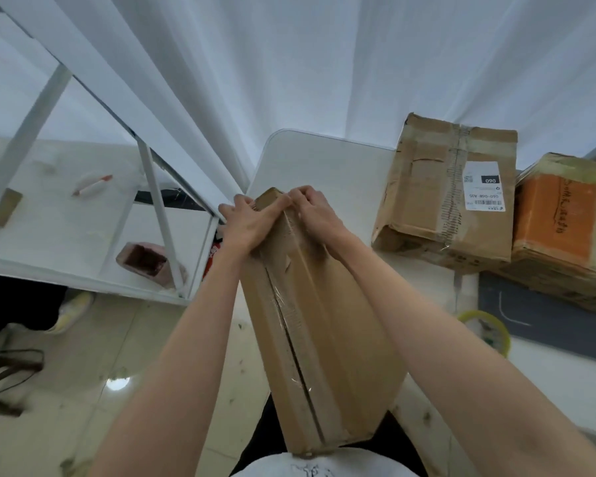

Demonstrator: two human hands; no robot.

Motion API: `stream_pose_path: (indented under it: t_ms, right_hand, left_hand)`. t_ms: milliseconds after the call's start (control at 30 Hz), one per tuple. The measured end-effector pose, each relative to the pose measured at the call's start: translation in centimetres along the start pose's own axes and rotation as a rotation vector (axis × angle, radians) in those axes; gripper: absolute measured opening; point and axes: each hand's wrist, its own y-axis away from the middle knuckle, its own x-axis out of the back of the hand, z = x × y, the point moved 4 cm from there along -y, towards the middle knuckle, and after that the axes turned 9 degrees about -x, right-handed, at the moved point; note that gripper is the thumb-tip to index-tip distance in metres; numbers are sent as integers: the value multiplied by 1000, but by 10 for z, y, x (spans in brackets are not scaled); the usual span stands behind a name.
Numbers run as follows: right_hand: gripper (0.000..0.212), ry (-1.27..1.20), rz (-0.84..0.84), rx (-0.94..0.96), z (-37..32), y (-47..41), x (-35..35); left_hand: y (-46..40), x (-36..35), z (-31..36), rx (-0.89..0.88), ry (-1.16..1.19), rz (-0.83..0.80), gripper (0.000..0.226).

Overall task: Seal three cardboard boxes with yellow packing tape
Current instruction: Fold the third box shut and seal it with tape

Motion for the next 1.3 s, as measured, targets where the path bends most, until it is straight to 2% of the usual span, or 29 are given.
stream_pose_path:
  t_ms: [100, 200, 300, 367, 567, 700, 833, 933, 1033, 1133, 1233, 1300]
  right_hand:
    - [42, 4, 107, 29, 2, 1, 1]
    - [49, 165, 271, 94, 11, 2, 1]
    - [51, 320, 446, 164, 16, -4, -1]
    - [48, 384, 492, 203, 18, -12, -5]
    - [42, 443, 496, 228, 40, -34, -3]
    - [49, 435, 521, 123, 94, -42, 33]
    - [53, 372, 538, 51, 132, -42, 65]
    - [54, 356, 584, 73, 112, -33, 51]
    - [50, 362, 475, 203, 63, -23, -3]
    - [49, 409, 454, 298, 33, -24, -40]
    - [51, 432, 438, 241, 58, -31, -26]
    - [52, 459, 488, 175, 92, -31, -2]
  left_hand:
    - [-11, -1, -15, -42, 121, -147, 91]
    - [-16, -15, -17, -116, 152, -280, 71]
    - [-22, -26, -18, -172, 190, -308, 59]
    - [-27, -28, -21, -193, 212, -324, 55]
    - [-42, -20, -39, -200, 244, -364, 64]
    - [-46, -16, -47, -207, 271, -412, 79]
    - [-51, -17, -50, -213, 293, -428, 78]
    - [-52, -20, -55, -172, 359, -396, 76]
    - [-52, -26, -48, -183, 363, -405, 67]
    - [-54, -29, -44, -205, 380, -431, 65]
    - [-59, -26, -60, -183, 378, -464, 67]
    - [-64, -24, -80, -139, 371, -486, 74]
